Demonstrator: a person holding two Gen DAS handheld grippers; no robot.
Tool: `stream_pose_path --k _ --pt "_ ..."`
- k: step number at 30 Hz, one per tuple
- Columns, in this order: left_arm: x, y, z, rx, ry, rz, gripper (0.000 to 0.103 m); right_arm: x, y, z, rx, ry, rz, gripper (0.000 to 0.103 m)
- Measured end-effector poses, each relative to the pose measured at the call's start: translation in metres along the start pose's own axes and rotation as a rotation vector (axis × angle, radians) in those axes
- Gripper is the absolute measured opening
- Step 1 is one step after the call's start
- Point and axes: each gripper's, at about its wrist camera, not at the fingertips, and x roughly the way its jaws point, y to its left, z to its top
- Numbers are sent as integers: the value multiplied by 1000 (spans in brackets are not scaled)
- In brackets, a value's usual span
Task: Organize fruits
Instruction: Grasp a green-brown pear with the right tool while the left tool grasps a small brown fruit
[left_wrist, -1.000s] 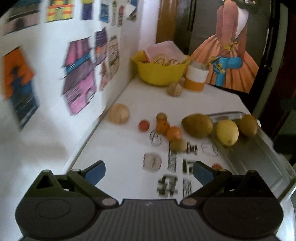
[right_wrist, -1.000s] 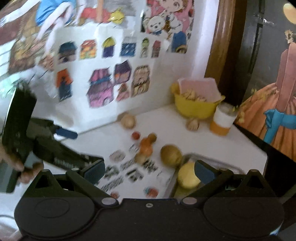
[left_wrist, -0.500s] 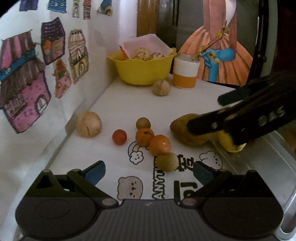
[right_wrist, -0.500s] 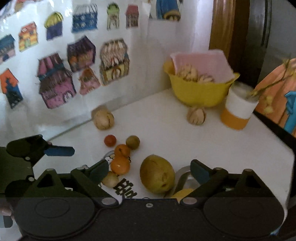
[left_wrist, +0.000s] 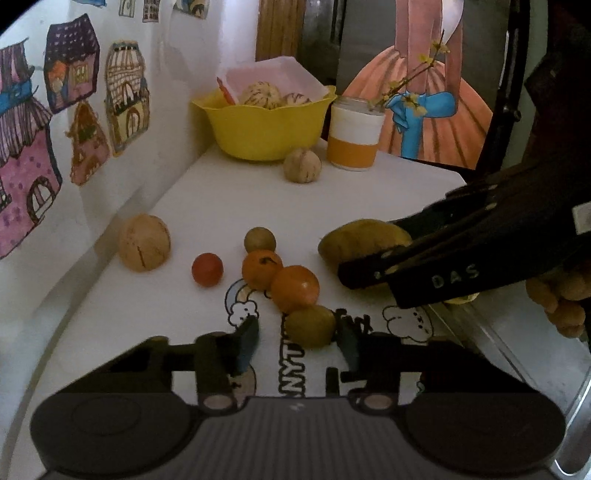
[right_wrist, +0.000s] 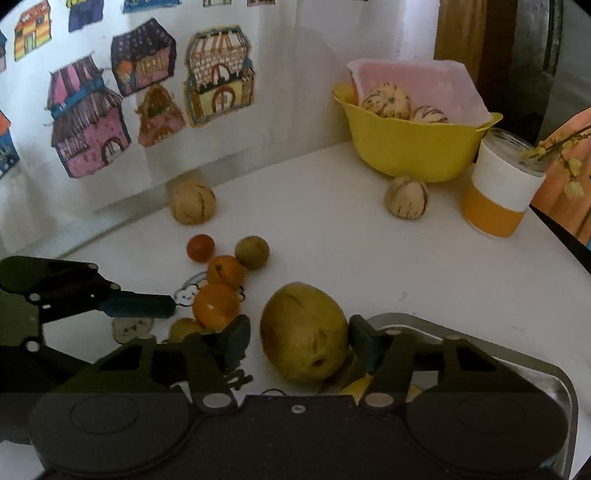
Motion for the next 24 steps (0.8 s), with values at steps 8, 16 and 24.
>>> stream_pose_path --k 8,16,24 --pt "0 3 3 -55 16 -18 32 1 -3 -3 32 -23 1 55" --pt "-23 7 3 -86 -1 8 32 -21 5 -9 69 -119 48 54" --pt "-56 -10 14 -103 -73 0 32 -86 0 -18 112 -229 58 54"
